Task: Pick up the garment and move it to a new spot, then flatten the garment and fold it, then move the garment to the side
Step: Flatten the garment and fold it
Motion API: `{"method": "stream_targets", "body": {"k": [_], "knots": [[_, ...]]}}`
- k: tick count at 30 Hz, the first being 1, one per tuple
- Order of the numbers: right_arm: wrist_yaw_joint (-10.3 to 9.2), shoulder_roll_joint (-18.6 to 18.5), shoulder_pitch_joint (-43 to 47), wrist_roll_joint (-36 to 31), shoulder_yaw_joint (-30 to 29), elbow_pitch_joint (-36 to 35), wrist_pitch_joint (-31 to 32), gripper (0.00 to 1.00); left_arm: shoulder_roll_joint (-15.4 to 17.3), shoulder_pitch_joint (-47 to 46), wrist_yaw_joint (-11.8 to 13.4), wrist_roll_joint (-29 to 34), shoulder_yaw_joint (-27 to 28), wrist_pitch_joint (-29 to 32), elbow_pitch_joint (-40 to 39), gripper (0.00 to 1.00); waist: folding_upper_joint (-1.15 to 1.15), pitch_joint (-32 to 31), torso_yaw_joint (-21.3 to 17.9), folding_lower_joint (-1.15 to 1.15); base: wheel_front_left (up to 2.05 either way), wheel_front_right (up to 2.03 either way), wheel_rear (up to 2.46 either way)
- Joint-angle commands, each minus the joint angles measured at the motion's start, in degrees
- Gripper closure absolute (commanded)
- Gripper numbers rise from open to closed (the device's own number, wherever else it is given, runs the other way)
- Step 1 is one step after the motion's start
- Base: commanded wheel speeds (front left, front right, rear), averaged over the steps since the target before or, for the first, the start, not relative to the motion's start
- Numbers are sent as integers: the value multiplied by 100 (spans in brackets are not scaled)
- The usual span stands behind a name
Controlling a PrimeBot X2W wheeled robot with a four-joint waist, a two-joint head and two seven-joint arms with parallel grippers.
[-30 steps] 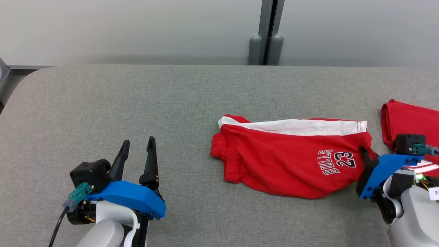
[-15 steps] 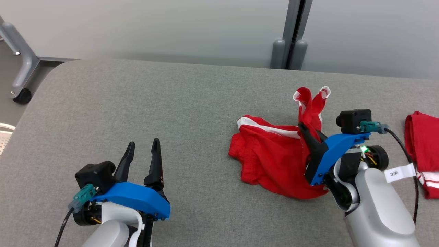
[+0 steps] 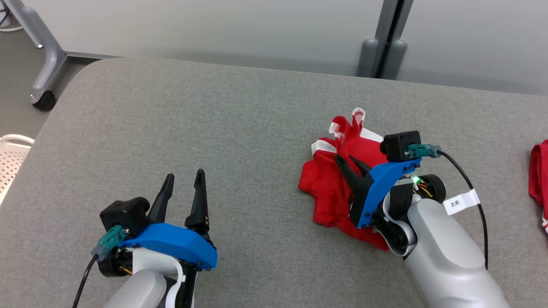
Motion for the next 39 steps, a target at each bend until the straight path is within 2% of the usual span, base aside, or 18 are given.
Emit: {"method": "stream_targets", "body": {"k": [1,2,9,16,23,24,25,27,28,29,34,39], "knots": [[0,-22,-106,130,109,72,-98,7,-14,-102,-30,-8,-3,-31,27,0,-1,-3,-13,0,0,0,0],[0,-22,-138,196,206,119,-159,0,-28,-105,-33,-12,-12,-34,43,0,-1,-6,-22,0,0,0,0],[0,-23,-274,586,805,24,-560,0,-89,-138,-47,-8,-52,-62,95,0,-1,-47,-179,0,0,0,0],[0,-23,-332,179,435,80,-975,0,-123,-140,-37,-3,-82,-82,105,0,-1,-93,-334,0,0,0,0],[0,-52,-124,-620,-315,233,-1189,0,-127,-104,-15,1,-125,-64,63,0,-1,-126,-386,0,0,0,0],[0,-82,-79,-742,-407,260,-1204,6,-123,-108,-18,5,-135,-58,52,0,-1,-123,-377,0,0,0,0],[0,-98,-41,-860,-456,288,-1191,53,-118,-112,-22,9,-142,-55,43,0,-1,-122,-367,0,0,0,0],[0,-114,25,-1072,-543,333,-1143,67,-103,-110,-30,15,-155,-47,22,0,-1,-119,-337,0,0,0,0],[0,-124,61,-1150,-565,370,-1126,85,-101,-108,-30,20,-167,-38,13,0,-1,-117,-314,0,0,0,0],[0,-143,104,-1226,-577,419,-1100,98,-96,-104,-29,23,-175,-34,9,0,-1,-117,-293,0,0,0,0],[0,-156,271,-1443,-371,646,-1012,100,-77,-89,-21,19,-189,-23,9,0,-1,-118,-166,0,0,0,0],[0,-52,396,-1273,202,733,-945,100,-57,-33,-14,-6,-194,-20,28,0,-1,-149,-83,0,0,0,0]]}}
